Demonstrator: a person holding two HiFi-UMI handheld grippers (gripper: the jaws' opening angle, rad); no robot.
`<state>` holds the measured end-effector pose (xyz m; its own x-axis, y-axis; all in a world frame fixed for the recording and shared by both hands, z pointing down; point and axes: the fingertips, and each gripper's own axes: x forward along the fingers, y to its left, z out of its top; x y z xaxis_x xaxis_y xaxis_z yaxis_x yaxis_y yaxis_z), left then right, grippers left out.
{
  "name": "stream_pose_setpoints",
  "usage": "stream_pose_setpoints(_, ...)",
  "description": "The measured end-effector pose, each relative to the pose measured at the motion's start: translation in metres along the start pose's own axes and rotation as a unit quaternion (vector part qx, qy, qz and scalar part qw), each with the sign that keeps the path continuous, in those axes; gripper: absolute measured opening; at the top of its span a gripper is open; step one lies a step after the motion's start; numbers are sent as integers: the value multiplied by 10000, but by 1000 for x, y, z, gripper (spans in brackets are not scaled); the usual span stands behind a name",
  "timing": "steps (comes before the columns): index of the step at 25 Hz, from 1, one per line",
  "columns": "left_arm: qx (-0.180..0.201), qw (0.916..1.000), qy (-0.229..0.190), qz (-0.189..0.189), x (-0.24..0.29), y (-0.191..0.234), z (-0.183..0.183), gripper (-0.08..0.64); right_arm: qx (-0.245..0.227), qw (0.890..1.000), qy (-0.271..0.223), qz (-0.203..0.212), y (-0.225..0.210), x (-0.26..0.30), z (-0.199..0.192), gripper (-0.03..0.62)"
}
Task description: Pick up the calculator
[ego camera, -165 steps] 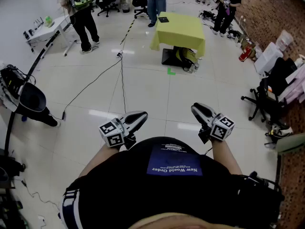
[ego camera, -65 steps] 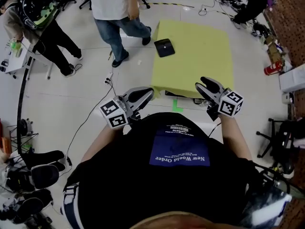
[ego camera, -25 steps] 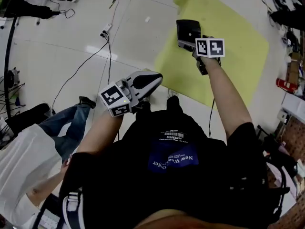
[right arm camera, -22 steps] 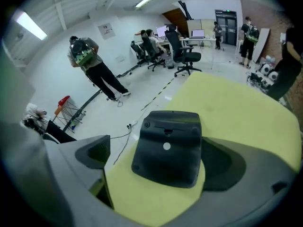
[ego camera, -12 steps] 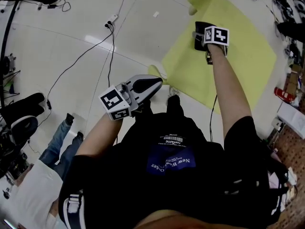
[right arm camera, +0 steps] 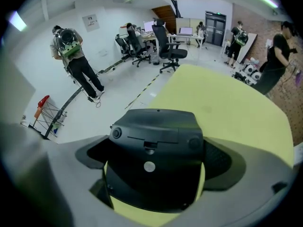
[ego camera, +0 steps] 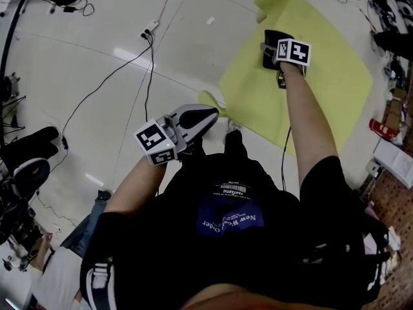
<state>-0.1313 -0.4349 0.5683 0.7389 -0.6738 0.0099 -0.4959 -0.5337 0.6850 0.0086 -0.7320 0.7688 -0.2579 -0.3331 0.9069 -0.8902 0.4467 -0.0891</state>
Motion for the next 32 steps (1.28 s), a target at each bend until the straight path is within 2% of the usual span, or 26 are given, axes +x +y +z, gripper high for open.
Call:
stream_pose_setpoints(13,67,10000,58,7,3,-6,8,6,208,9992,-162,288,-5,-12,0,566)
stream_pose_setpoints(19,173,9998,96,-68,9,-16,13,6,513,9943,-628,694,-13,-45,3,566)
stream_pose_setpoints(24,212,9992,43,-336,13,-30,30,6,947,9802,-1160,1295,-6,-91,5,566)
stream_pose_setpoints(26,334,9983,151,-444,13,-37,29,6,1084,9723,-1403,1522,-3,-116,-1,566)
stream_pose_setpoints(32,713,9921,468,-919,14,-67,32,6,1293,9539,-2037,1787,0,-195,-30,566)
